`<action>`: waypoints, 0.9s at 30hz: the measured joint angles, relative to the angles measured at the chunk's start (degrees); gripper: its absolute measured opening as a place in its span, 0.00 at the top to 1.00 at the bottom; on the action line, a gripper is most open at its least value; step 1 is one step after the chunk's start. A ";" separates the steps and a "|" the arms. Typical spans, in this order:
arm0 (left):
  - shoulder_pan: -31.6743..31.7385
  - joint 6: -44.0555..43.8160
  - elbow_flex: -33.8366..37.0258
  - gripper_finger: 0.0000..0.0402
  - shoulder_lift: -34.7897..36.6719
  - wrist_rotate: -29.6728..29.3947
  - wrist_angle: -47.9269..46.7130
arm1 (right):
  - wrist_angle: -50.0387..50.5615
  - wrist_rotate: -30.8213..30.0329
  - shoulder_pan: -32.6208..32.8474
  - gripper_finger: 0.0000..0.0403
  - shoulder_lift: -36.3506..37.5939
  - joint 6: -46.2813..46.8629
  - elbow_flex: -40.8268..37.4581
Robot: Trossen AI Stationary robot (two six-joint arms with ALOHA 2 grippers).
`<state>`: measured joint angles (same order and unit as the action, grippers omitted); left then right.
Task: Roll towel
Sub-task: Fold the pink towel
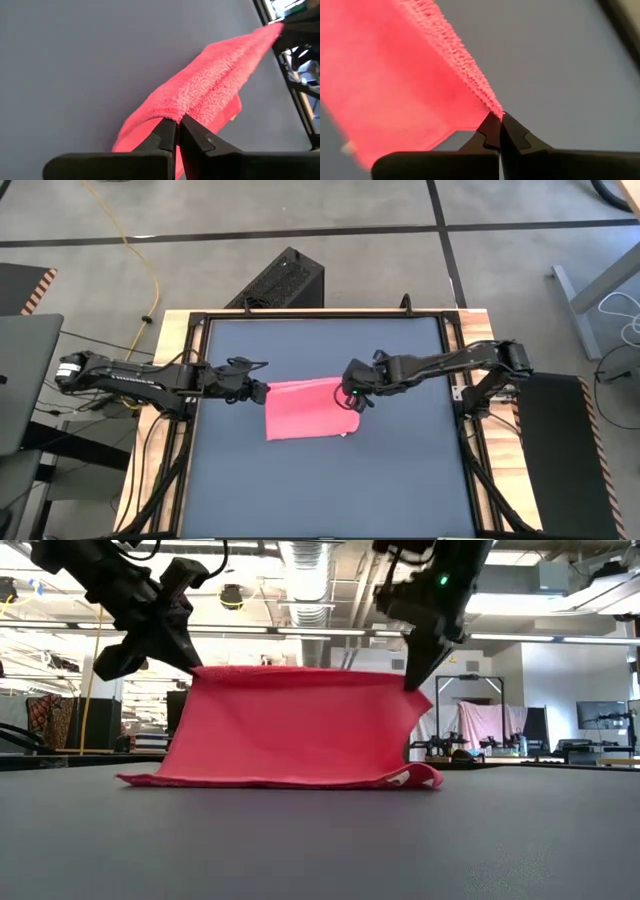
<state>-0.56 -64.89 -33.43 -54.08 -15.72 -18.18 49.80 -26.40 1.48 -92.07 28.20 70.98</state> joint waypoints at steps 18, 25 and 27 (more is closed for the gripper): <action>0.30 1.71 0.00 1.00 0.00 0.36 -0.72 | -7.46 -5.62 -7.02 0.96 -1.84 -8.82 -0.02; 0.28 1.70 0.00 1.00 -0.02 1.31 -0.98 | -7.02 -4.54 -5.27 0.96 -1.84 -10.23 -0.02; 0.28 1.64 0.00 1.00 -0.02 2.72 -1.07 | -5.65 -2.70 -4.28 0.96 -1.84 -8.50 -0.02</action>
<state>-0.27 -63.25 -33.43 -54.11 -13.00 -19.24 44.15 -29.10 -2.80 -93.91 19.70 70.96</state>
